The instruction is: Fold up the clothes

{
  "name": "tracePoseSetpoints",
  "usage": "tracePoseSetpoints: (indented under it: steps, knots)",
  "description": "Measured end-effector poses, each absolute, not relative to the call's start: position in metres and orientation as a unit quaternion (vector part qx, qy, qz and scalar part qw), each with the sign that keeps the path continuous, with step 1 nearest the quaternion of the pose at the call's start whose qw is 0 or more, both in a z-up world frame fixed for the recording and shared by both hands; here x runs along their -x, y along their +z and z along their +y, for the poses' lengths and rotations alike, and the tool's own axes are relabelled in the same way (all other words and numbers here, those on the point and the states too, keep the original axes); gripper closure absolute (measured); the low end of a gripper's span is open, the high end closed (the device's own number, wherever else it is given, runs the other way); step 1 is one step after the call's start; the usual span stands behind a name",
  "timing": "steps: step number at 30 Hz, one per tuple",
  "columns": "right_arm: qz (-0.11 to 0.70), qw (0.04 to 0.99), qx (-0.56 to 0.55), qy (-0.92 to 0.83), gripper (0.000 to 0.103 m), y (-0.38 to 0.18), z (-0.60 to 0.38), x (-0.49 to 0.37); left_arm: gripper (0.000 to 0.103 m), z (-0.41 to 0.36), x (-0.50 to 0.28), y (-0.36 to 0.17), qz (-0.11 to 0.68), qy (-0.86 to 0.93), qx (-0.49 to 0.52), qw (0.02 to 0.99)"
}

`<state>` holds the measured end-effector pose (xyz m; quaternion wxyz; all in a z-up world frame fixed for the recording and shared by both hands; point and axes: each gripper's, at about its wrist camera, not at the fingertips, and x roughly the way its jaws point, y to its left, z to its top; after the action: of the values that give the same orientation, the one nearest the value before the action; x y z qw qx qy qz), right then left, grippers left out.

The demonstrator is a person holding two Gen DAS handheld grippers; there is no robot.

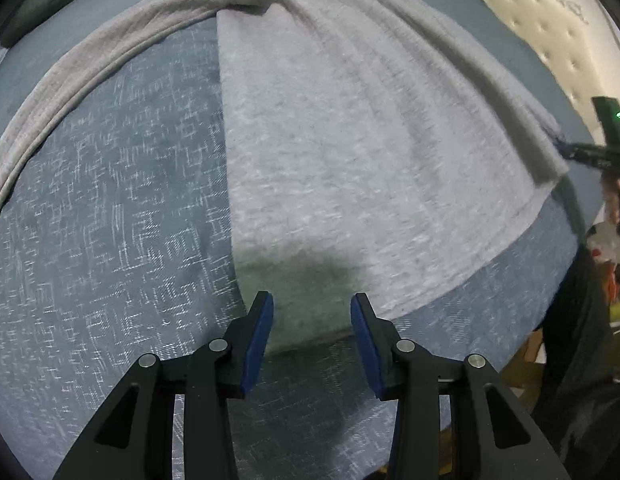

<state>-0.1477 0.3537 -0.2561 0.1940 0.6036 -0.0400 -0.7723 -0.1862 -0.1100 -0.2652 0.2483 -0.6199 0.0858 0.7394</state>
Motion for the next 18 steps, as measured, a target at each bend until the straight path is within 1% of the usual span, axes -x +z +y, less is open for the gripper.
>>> tracePoseSetpoints:
  steps: [8, 9, 10, 11, 12, 13, 14, 18]
  knots:
    - [-0.045, 0.172, -0.598, -0.782, 0.079, -0.257, 0.362, 0.146, 0.059, -0.108, 0.193, -0.290, 0.082, 0.737, 0.626, 0.243]
    - [-0.045, 0.167, -0.597, -0.784, 0.079, -0.258, 0.364, 0.146, 0.062, -0.108, 0.193, -0.292, 0.084, 0.737, 0.624, 0.244]
    - [-0.046, 0.162, -0.596, -0.785, 0.079, -0.258, 0.367, 0.146, 0.070, -0.108, 0.193, -0.293, 0.085, 0.738, 0.623, 0.245]
    - [-0.051, 0.156, -0.595, -0.787, 0.079, -0.258, 0.372, 0.146, 0.086, -0.109, 0.194, -0.294, 0.083, 0.739, 0.621, 0.246]
    - [-0.055, 0.149, -0.594, -0.788, 0.079, -0.258, 0.377, 0.146, 0.093, -0.110, 0.196, -0.295, 0.079, 0.740, 0.620, 0.246]
    - [-0.058, 0.142, -0.595, -0.789, 0.079, -0.259, 0.381, 0.146, 0.096, -0.109, 0.197, -0.296, 0.073, 0.742, 0.619, 0.247]
    - [-0.062, 0.135, -0.596, -0.789, 0.079, -0.260, 0.386, 0.146, 0.098, -0.107, 0.198, -0.298, 0.066, 0.742, 0.618, 0.250]
    - [-0.078, 0.133, -0.597, -0.787, 0.079, -0.263, 0.393, 0.145, 0.099, -0.116, 0.193, -0.292, 0.065, 0.743, 0.614, 0.257]
